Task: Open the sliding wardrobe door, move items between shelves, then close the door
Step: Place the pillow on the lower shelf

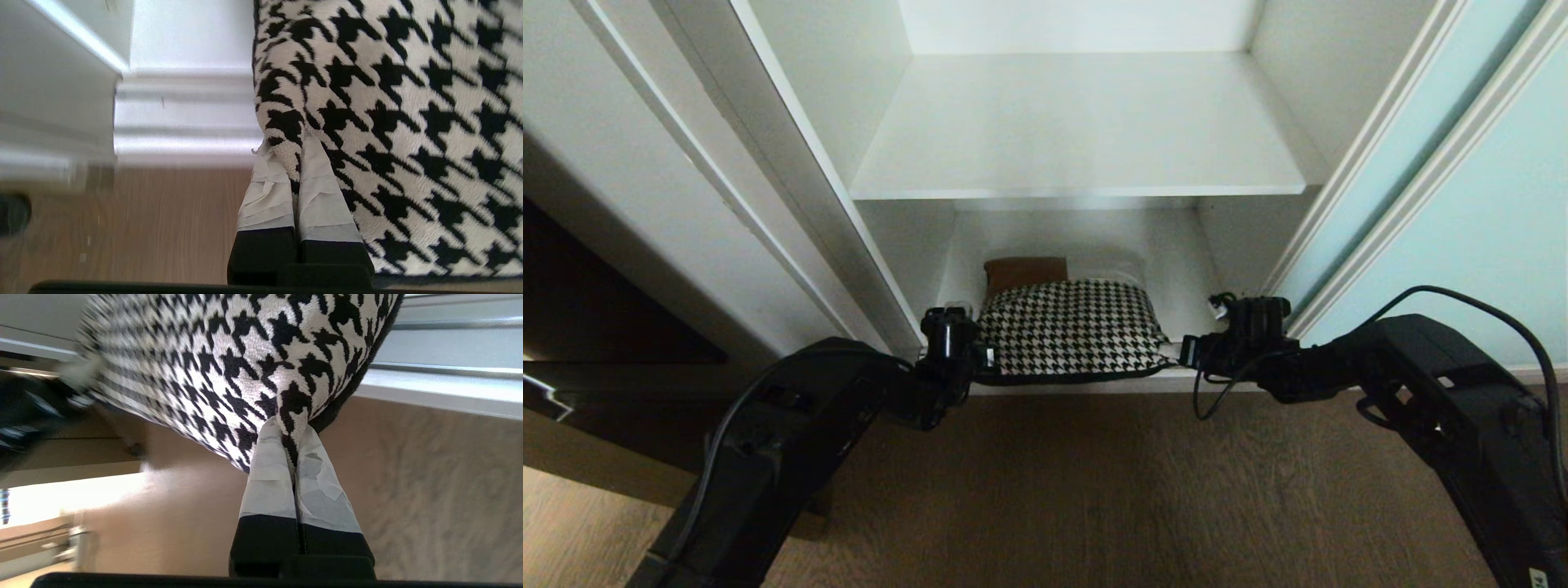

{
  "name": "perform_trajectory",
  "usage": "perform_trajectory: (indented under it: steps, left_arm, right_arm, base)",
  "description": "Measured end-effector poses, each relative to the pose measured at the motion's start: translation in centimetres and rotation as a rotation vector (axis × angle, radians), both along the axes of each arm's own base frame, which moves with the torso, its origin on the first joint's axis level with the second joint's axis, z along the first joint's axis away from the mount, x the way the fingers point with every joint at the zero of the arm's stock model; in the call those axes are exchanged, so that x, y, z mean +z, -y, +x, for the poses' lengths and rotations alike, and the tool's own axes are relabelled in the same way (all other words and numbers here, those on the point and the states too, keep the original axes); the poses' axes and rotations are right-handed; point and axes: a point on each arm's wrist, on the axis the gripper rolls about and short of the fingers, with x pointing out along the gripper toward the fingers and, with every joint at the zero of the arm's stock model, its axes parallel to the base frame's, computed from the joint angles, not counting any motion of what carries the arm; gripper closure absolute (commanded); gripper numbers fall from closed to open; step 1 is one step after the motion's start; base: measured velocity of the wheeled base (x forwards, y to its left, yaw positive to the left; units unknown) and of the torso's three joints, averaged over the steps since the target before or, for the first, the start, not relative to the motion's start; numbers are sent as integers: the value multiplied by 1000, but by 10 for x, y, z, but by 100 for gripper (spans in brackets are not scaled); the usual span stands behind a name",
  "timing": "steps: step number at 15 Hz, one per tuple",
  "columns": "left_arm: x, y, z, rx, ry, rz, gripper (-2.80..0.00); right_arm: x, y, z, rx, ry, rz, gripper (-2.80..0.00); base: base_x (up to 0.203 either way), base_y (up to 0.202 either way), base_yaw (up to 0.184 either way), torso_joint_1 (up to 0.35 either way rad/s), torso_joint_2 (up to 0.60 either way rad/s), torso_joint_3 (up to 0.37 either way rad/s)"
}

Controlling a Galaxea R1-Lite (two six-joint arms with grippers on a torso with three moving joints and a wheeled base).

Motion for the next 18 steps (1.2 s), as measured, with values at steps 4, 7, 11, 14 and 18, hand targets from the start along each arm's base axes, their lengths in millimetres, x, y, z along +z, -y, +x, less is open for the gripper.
perform_trajectory:
  steps: [4, 7, 11, 14, 18]
  left_arm:
    - [2, 0, 11, 32, 16, -11, 0]
    - [-10, -2, 12, 34, -2, -6, 0]
    - [-15, -7, 14, 53, -7, -3, -280]
    - [-15, -4, 13, 46, 1, -9, -280]
    - [-2, -7, 6, 52, -5, -46, -280]
  right_arm:
    - [-13, -4, 4, -35, -8, -59, 0]
    - [-16, -4, 5, -35, -40, -75, 0]
    - [-16, -7, 6, -54, -23, -101, 0]
    - [-17, -8, 6, -51, -22, -104, 0]
    - [-19, -9, 3, -44, -28, -103, 0]
  base:
    - [0, 0, 0, 0, 0, 0]
    - [0, 0, 0, 0, 0, 0]
    - [0, 0, 0, 0, 0, 0]
    - [0, 0, 0, 0, 0, 0]
    - [0, 0, 0, 0, 0, 0]
